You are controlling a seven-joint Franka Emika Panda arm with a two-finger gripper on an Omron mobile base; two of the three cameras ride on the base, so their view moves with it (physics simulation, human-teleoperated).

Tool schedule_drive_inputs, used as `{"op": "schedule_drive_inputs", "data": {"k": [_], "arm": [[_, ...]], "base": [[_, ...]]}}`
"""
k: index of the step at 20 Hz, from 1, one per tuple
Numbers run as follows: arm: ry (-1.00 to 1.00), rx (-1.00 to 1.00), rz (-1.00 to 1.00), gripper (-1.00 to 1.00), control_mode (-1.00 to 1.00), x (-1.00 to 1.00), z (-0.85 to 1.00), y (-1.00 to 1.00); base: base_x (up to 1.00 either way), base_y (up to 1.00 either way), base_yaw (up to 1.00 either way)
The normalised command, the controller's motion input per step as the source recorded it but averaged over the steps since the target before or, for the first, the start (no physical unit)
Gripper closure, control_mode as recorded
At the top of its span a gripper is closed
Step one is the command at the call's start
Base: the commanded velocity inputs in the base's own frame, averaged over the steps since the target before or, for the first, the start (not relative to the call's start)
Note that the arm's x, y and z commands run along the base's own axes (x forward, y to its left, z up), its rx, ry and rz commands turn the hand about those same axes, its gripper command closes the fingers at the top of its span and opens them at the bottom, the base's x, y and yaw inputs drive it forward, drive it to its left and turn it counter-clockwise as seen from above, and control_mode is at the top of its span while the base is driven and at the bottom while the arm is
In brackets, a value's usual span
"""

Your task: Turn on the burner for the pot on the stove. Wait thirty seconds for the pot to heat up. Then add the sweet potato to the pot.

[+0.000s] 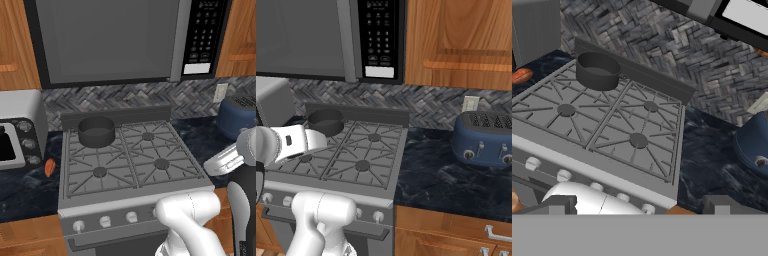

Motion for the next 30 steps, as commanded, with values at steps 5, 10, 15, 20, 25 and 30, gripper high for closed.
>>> {"op": "schedule_drive_inputs", "data": {"k": [5, 10, 15, 20, 25, 30], "arm": [[0.00, 0.00, 0.00, -1.00, -1.00, 0.00, 0.00, 0.00], [0.00, 0.00, 0.00, -1.00, -1.00, 0.00, 0.00, 0.00], [0.00, 0.00, 0.00, -1.00, -1.00, 0.00, 0.00, 0.00], [0.00, 0.00, 0.00, -1.00, -1.00, 0.00, 0.00, 0.00], [0.00, 0.00, 0.00, -1.00, -1.00, 0.00, 0.00, 0.00], [0.00, 0.00, 0.00, -1.00, -1.00, 0.00, 0.00, 0.00]], "base": [[0.00, 0.00, 0.00], [0.00, 0.00, 0.00], [0.00, 0.00, 0.00], [0.00, 0.00, 0.00], [0.00, 0.00, 0.00], [0.00, 0.00, 0.00]]}}
